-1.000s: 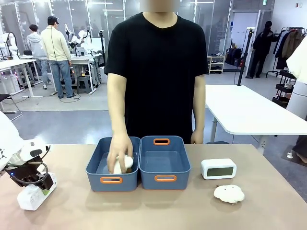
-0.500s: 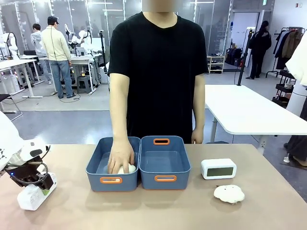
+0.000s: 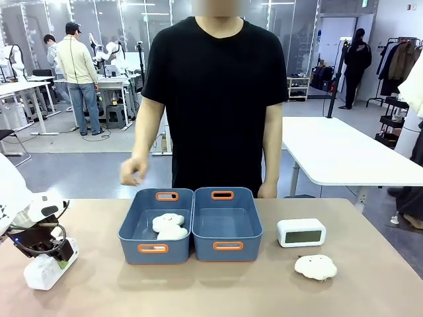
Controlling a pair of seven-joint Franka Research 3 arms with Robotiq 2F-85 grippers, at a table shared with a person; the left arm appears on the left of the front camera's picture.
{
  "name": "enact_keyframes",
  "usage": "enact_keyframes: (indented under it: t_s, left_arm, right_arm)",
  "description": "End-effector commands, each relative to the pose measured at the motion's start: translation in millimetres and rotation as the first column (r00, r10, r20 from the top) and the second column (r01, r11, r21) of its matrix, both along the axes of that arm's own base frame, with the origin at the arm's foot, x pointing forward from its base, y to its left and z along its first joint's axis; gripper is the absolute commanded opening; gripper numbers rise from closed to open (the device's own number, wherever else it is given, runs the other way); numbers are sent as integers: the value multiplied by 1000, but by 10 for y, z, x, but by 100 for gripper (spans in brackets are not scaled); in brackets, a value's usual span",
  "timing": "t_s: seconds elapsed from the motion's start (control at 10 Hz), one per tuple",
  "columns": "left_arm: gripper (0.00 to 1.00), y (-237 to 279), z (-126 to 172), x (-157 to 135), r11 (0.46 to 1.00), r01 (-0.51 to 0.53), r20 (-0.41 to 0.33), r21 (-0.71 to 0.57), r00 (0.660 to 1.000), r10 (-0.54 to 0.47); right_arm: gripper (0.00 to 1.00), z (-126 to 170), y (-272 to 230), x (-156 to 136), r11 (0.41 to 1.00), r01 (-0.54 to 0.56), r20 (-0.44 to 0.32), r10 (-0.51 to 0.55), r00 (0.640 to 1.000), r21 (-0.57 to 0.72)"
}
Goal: Sort the digital clocks into the basket.
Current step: Pick up the Digital clock from the table and place it into the empty Plastic storage basket.
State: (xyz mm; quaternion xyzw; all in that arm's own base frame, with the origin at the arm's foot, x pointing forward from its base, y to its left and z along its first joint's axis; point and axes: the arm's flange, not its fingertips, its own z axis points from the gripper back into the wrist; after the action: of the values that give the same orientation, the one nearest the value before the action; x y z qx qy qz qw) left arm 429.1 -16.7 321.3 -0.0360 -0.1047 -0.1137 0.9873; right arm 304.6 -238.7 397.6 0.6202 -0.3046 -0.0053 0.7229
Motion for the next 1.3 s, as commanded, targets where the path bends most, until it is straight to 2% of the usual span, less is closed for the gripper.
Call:
enact_keyframes:
  t_s: [0.0, 0.2, 0.3, 0.4, 0.5, 0.6, 0.7, 0.8, 0.9, 1.0, 1.1, 1.2]
  left_arm:
    - [42, 9, -3, 2, 1000, -2, 1, 1, 1000, 2]
    - [42, 9, -3, 2, 1000, -2, 1, 1, 1000, 2]
    - [52, 0, 0, 0, 1000, 0, 0, 0, 1000, 0]
    - [52, -179, 569, -67, 998, 22, 118, -53, 993, -15]
    - [52, -322, 1206, -101, 999, 30, 198, -25, 980, -25]
    - [52, -449, 1737, -111, 1000, 5, 170, -7, 985, -4]
    - [52, -552, 2007, -101, 1000, -1, 152, -2, 988, 2]
    - [52, -798, 2091, 26, 1000, 4, 95, -14, 995, -3]
    - [52, -1293, 2157, 126, 999, 30, 83, -29, 996, -27]
    - [52, -1897, 2103, 252, 998, 69, 61, -4, 996, -69]
    - [52, -2482, 1996, 226, 996, 83, 12, 35, 996, -84]
    - [52, -2963, 1958, 296, 996, 75, 42, 48, 996, -77]
  right_arm:
    - [100, 20, -3, -14, 1000, -2, 7, 2, 1000, 5]
    - [100, 20, -3, -14, 1000, -2, 7, 2, 1000, 5]
    - [100, 20, -3, -14, 1000, -2, 7, 2, 1000, 5]
    - [100, 20, -3, -14, 1000, -2, 7, 2, 1000, 5]
    - [100, 20, -3, -14, 1000, -2, 7, 2, 1000, 5]
    - [100, 20, -3, -14, 1000, -2, 7, 2, 1000, 5]
    - [100, 20, -3, -14, 1000, -2, 7, 2, 1000, 5]
    - [100, 20, -3, -14, 1000, -2, 7, 2, 1000, 5]
    - [100, 20, -3, -14, 1000, -2, 7, 2, 1000, 5]
    - [100, 20, -3, -14, 1000, -2, 7, 2, 1000, 5]
    - [100, 20, -3, -14, 1000, -2, 7, 2, 1000, 5]
    - [100, 20, -3, -14, 1000, -2, 7, 2, 1000, 5]
